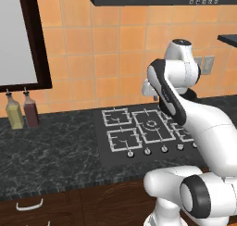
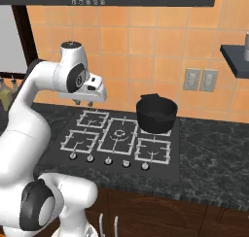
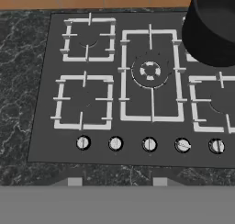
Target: Turn off the rear right burner of the stove.
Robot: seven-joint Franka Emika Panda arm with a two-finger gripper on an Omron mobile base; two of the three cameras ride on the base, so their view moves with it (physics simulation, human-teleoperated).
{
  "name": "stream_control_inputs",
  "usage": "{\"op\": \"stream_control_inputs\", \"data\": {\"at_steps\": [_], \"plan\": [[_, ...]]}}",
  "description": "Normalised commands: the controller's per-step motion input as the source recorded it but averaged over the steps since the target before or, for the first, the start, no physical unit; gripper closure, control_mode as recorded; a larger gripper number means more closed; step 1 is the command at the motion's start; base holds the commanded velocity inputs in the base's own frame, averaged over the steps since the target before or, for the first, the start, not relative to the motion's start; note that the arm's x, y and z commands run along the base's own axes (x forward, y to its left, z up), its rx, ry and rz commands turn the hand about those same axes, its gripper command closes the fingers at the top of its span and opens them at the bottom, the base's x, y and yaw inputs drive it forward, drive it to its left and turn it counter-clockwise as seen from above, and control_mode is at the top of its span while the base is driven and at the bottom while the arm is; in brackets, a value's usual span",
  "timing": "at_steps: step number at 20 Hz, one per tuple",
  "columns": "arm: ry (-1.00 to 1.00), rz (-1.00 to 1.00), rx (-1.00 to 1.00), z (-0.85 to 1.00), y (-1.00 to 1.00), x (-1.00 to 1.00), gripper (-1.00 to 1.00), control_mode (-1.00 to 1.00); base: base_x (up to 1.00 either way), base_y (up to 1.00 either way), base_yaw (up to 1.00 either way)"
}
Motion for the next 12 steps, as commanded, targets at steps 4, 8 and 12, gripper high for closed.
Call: {"op": "stream_control_inputs", "data": {"at_steps": [4, 8, 12], "plan": [[-0.03, 0.0, 0.13, -0.29, -0.75, -0.11, -1.0, -1.0, 0.0, 0.0, 0.0], [-0.01, 0.09, 0.14, -0.67, -1.0, -0.01, -1.0, -1.0, 0.0, 0.0, 0.0], [-0.02, 0.34, -0.07, -0.64, -0.72, -0.04, -1.0, -1.0, 0.0, 0.0, 0.0]]}}
